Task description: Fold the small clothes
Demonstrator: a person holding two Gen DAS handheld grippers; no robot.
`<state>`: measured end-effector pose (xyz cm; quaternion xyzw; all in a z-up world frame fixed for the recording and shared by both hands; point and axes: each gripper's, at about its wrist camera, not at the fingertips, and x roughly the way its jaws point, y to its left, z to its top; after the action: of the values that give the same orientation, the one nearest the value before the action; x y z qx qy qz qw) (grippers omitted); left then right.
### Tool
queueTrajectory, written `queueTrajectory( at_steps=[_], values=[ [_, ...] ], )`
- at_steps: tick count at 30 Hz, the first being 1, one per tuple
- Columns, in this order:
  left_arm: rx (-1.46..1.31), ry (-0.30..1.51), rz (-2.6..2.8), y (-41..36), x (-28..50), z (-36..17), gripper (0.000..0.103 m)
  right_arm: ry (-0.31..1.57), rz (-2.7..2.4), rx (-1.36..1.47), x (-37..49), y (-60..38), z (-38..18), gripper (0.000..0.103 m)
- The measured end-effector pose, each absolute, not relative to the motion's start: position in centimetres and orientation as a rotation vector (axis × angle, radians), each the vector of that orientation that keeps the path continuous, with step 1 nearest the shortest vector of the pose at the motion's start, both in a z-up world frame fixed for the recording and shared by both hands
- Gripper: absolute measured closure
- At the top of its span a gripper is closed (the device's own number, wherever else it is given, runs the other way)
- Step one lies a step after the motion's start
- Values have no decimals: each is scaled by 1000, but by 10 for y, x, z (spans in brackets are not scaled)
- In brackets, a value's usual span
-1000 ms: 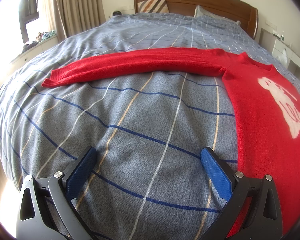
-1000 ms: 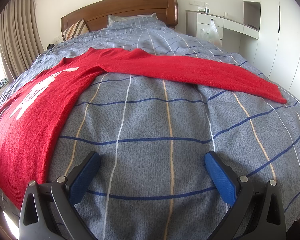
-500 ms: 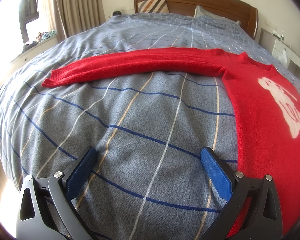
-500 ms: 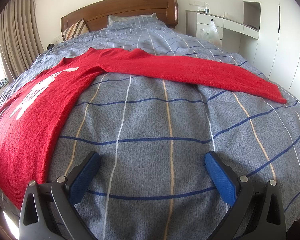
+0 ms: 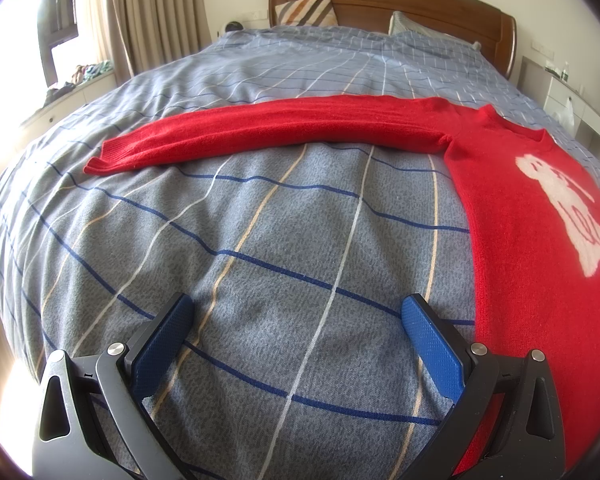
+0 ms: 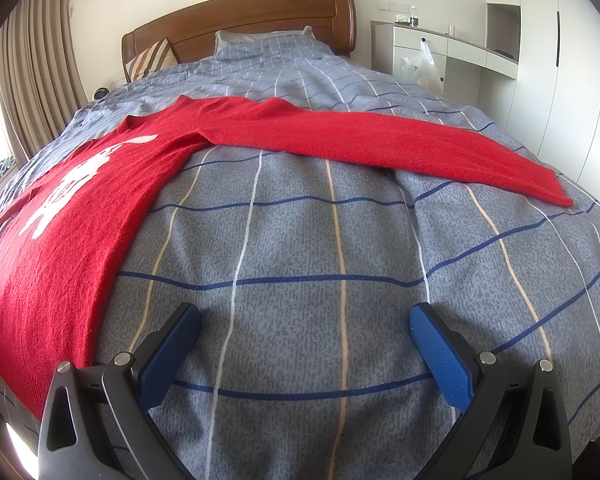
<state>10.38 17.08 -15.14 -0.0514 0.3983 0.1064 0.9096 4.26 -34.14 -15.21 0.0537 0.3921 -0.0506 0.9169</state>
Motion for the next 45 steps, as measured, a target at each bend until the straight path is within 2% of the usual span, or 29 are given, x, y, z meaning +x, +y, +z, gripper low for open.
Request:
queueTrajectory(
  at_steps=[45],
  values=[
    [-129, 809, 221, 172, 100, -144, 0, 788, -114, 102, 45, -343, -152, 0]
  ],
)
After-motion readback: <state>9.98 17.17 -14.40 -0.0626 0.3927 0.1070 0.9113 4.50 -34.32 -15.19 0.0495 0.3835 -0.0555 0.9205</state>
